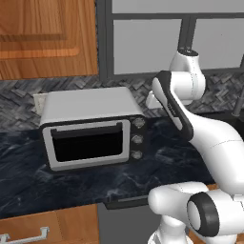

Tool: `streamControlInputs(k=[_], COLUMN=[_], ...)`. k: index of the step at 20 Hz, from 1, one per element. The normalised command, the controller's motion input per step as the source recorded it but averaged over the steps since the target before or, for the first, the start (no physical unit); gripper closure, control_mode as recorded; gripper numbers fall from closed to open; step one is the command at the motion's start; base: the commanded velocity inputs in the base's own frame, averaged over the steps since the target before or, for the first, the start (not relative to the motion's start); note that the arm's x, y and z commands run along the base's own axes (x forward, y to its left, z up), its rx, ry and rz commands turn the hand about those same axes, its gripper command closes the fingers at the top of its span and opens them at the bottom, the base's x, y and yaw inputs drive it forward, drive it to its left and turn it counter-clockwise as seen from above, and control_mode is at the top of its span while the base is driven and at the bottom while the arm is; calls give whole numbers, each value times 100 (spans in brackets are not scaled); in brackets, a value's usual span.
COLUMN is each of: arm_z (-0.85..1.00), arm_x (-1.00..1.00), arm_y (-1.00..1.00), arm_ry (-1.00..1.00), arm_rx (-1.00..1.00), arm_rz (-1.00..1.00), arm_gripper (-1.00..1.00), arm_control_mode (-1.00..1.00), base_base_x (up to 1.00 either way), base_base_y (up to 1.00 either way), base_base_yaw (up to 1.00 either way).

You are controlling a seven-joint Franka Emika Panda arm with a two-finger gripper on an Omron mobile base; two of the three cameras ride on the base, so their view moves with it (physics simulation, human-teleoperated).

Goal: Place the mug in the left basin and the cup in the right basin of the sink.

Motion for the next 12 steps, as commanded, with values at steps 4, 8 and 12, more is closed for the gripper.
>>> streamControlInputs(k=[4,8,12], arm_z=[0,0,0], arm_x=[0,0,0], arm_y=[0,0,0], arm_ry=[0,0,0], arm_rx=[0,0,0], arm_rz=[0,0,0], arm_gripper=[-100,-100,-100], arm_control_mode=[100,100,100], base_base_x=[0,0,-9], base_base_y=[0,0,0], base_base_yaw=[0,0,0])
